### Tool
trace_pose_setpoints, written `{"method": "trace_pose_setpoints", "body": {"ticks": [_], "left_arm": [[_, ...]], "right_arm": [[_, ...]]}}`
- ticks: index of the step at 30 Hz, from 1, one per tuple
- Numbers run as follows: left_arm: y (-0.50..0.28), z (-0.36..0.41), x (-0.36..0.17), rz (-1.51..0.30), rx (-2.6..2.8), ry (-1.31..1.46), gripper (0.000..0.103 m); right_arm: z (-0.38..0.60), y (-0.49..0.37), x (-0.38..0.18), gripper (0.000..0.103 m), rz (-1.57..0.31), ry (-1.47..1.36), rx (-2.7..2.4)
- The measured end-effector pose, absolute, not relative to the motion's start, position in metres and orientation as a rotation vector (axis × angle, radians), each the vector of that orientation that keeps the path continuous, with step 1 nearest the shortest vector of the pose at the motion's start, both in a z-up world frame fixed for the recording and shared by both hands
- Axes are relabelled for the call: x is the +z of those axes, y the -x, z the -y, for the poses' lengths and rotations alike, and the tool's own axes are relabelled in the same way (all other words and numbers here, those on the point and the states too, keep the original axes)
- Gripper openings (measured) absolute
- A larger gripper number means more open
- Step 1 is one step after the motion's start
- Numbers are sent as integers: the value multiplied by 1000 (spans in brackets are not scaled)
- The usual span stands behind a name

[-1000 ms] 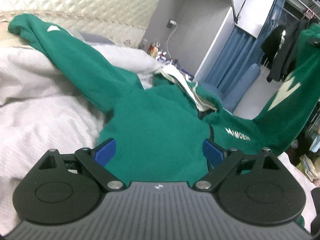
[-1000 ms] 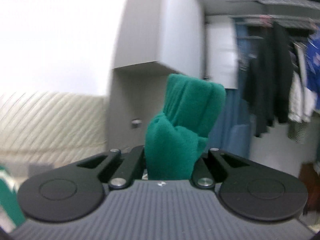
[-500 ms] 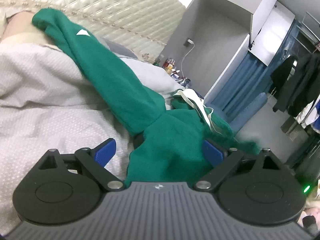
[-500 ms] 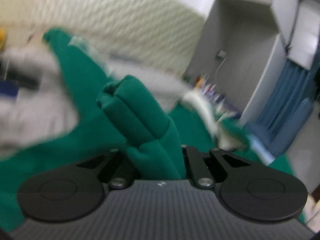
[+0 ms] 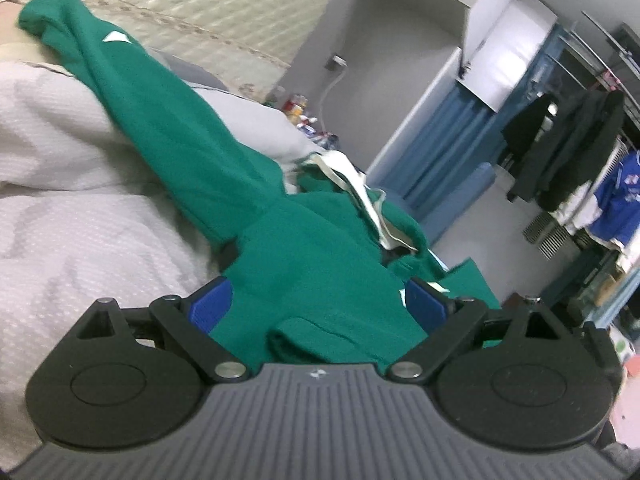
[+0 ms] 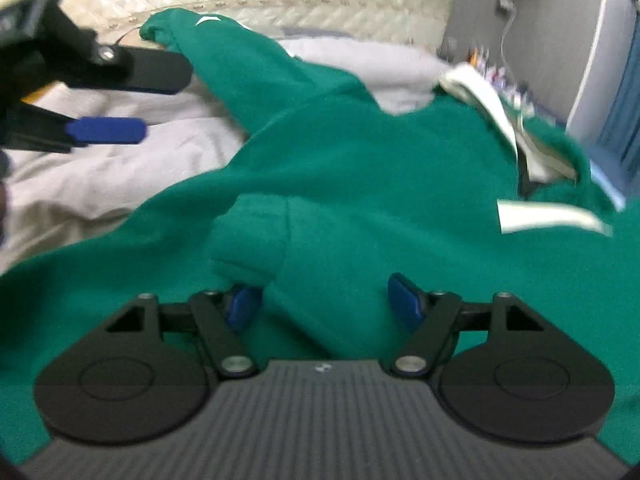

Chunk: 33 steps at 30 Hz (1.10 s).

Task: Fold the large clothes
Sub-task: 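Fold the held sleeve across the hoodie body and open the right gripper, then grasp the other white-striped sleeve cuff with the left gripper and lift it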

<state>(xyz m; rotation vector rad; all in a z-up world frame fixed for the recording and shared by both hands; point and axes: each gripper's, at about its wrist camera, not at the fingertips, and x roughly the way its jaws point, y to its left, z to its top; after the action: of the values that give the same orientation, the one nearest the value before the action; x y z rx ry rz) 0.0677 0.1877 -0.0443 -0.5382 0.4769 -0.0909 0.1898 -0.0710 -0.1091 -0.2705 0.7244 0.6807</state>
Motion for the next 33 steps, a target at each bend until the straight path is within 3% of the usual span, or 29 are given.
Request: {"method": "trace_pose_setpoints", "body": {"ticks": [6,14,19,22,33], "left_arm": [[-70,-164,-47,-509,-137,492,93],[-81,-129,-58,-546,-135,356,72],[-98,-115,-74,-607,-123,296,54],[-110,-111,-88,-668,-103,275,51],[-113,-122,-102,-730,-48,346,52]], "right_arm": [[111,-180,-87,72,-756,180,655],[138,-203,-88,70,-756,47,507],[141,-218,-96,53,-759,-40,446],[139,-220,-102,43,-762,-16,429],[131,-236,-139,40,-899,-4,379]]}}
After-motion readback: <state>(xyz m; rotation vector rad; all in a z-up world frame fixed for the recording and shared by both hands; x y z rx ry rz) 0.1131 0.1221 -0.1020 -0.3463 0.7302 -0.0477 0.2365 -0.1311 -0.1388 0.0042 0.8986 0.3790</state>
